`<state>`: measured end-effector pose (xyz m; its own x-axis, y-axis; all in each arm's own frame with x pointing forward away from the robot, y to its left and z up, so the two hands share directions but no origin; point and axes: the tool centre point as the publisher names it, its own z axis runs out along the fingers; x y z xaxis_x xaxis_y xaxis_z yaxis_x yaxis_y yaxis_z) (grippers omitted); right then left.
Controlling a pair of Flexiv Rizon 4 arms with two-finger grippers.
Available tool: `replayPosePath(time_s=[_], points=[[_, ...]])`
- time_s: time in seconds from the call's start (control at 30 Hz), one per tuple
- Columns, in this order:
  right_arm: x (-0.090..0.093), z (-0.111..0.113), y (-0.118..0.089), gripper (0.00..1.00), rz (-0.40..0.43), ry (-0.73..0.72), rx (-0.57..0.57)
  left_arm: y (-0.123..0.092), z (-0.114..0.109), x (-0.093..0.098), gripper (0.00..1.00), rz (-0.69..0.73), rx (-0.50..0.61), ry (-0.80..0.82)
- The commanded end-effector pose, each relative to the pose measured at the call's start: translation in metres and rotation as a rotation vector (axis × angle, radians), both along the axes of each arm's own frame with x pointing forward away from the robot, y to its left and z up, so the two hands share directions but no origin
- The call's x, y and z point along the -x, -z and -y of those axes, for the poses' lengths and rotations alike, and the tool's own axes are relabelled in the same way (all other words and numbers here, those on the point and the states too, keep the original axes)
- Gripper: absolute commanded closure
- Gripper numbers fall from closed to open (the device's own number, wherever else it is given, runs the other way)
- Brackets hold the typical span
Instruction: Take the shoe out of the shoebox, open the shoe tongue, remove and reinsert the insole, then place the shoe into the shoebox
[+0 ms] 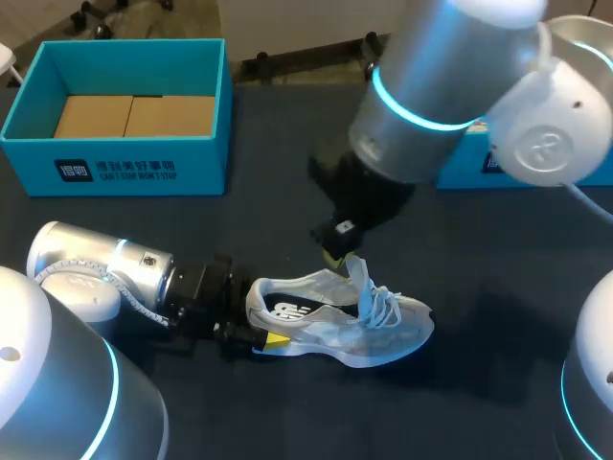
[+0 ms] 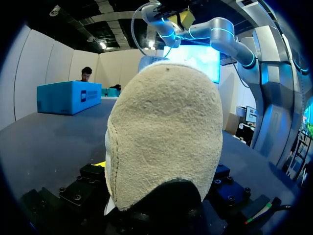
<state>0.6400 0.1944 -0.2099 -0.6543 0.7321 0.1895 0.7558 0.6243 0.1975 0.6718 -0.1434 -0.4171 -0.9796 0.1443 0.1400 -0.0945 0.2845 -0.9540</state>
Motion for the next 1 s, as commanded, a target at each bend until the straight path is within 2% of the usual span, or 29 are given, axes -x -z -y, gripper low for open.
replayPosePath(time_s=[0.03, 0.27, 0.3, 0.37, 0.47, 0.53, 0.57, 0.93, 1.0], points=[[-0.003, -0.011, 0.001, 1.0, 0.104, -0.489, 0.025, 0.001, -0.001, 0.001, 1.0, 0.001, 0.0, 0.0], [-0.003, -0.011, 0.001, 1.0, 0.104, -0.489, 0.025, 0.001, -0.001, 0.001, 1.0, 0.001, 0.0, 0.0], [-0.007, -0.019, 0.008, 1.0, 0.08, -0.564, 0.058, 0.001, -0.001, 0.001, 1.0, 0.001, 0.0, 0.0], [-0.008, -0.03, 0.019, 1.0, 0.086, -0.669, 0.087, 0.001, -0.001, 0.001, 1.0, 0.001, 0.0, 0.0], [-0.007, -0.034, 0.029, 1.0, 0.117, -0.758, 0.081, 0.001, -0.001, 0.001, 1.0, 0.001, 0.0, 0.0], [-0.01, -0.037, 0.038, 1.0, 0.107, -0.782, 0.082, 0.001, -0.001, 0.001, 1.0, 0.001, 0.0, 0.0], [-0.011, -0.037, 0.046, 1.0, 0.086, -0.801, 0.143, 0.001, -0.001, 0.001, 1.0, 0.001, 0.0, 0.0], [-0.011, -0.037, 0.046, 1.0, 0.086, -0.801, 0.143, 0.001, -0.001, 0.001, 1.0, 0.001, 0.0, 0.0], [-0.014, -0.04, 0.056, 1.0, 0.094, -0.787, 0.158, 0.001, -0.001, 0.001, 1.0, 0.001, 0.0, 0.0]])
